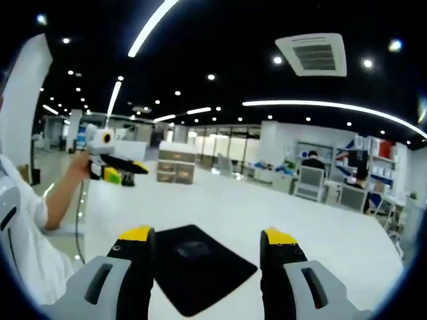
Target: Arrange the mouse and mouse pad neatly on the desk surface
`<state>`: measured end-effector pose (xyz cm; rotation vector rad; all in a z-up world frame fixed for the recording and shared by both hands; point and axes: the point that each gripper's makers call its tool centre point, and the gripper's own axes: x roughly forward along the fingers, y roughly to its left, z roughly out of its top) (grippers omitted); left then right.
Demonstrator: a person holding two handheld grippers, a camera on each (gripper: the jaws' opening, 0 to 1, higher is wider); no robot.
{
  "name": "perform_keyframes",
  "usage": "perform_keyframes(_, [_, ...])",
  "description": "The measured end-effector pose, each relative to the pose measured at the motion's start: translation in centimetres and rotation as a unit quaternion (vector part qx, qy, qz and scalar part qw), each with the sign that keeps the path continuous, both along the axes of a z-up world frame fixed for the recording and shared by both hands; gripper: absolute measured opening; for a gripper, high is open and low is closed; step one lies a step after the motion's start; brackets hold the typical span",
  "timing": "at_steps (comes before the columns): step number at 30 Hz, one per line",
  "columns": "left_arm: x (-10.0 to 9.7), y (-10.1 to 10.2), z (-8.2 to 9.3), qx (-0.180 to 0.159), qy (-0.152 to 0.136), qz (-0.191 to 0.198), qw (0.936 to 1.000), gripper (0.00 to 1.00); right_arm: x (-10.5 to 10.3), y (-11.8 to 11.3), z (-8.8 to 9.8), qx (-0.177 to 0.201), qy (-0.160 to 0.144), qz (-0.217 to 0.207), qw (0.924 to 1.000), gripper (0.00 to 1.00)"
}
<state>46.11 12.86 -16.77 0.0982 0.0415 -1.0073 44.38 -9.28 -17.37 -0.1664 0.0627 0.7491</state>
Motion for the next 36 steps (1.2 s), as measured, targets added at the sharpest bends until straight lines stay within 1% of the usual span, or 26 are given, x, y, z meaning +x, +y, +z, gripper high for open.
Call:
perform_keyframes(6, [-0.11,-0.02,0.08,-0.002,-0.001,0.002,1.0,0.54,-0.12,-0.1,-0.02,0.0,0.001,0.001,1.0,0.61])
perform_keyframes(10, [-0.23,-0.03,0.02,-0.001,-0.002,0.001,1.0,0.54,-0.26,-0.04,0.46,0.008,-0.004,0.002,1.0,0.61])
perform_keyframes(14, [-0.23,0.04,0.18,-0.003,-0.004,0.0,1.0,0.54,-0.54,0.15,0.69,0.007,-0.01,0.005,0.9999,0.61])
perform_keyframes(20, [-0.31,-0.12,0.05,0.001,-0.003,-0.001,1.0,0.54,-0.36,0.31,0.16,0.001,-0.002,0.007,1.0,0.61])
perform_keyframes(36, [-0.39,-0.19,-0.08,0.004,-0.003,-0.002,1.0,0.53,-0.42,0.58,-0.12,-0.004,0.0,0.011,0.9999,0.61])
